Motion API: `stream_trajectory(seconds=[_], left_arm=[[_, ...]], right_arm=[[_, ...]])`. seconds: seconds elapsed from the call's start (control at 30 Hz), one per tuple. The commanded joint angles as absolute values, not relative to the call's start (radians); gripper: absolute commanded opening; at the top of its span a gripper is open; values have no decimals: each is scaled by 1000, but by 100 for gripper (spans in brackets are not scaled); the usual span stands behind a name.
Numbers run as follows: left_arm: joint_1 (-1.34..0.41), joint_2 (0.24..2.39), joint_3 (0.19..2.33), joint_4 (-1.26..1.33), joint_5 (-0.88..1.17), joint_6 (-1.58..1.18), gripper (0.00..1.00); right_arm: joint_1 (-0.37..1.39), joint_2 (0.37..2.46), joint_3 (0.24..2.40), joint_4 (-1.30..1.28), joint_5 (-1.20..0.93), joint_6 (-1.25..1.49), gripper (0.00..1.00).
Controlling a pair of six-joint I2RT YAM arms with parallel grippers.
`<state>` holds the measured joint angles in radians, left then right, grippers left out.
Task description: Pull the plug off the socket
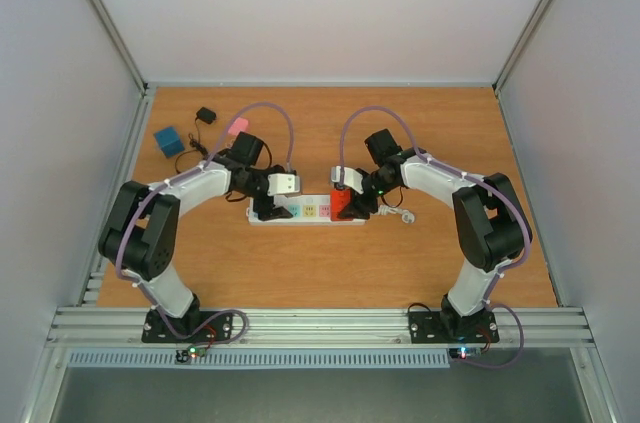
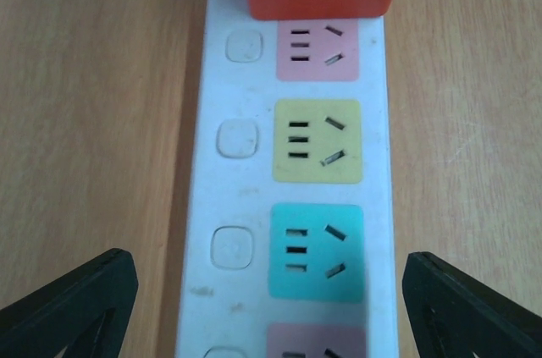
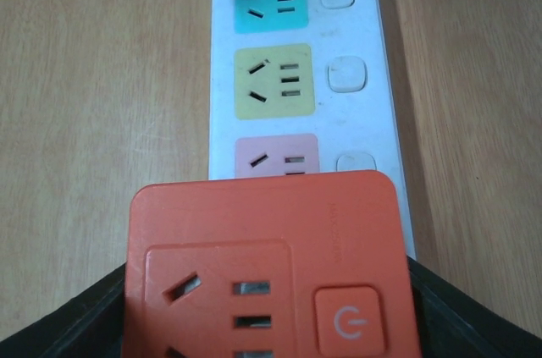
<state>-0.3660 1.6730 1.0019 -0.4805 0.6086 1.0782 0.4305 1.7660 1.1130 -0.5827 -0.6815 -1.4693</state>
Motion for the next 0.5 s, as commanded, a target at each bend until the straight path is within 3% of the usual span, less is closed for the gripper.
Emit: stream_trajectory(seconds=[0.0,0.47], left_arm=[[-401,1720,1028,-444,599,1120,86],[-434,1793,1052,-413,553,1080,82]], right_arm=[[440,1758,1133,-568,-690,-1462,68],[441,1750,1126,-565,-693,-1463,52]])
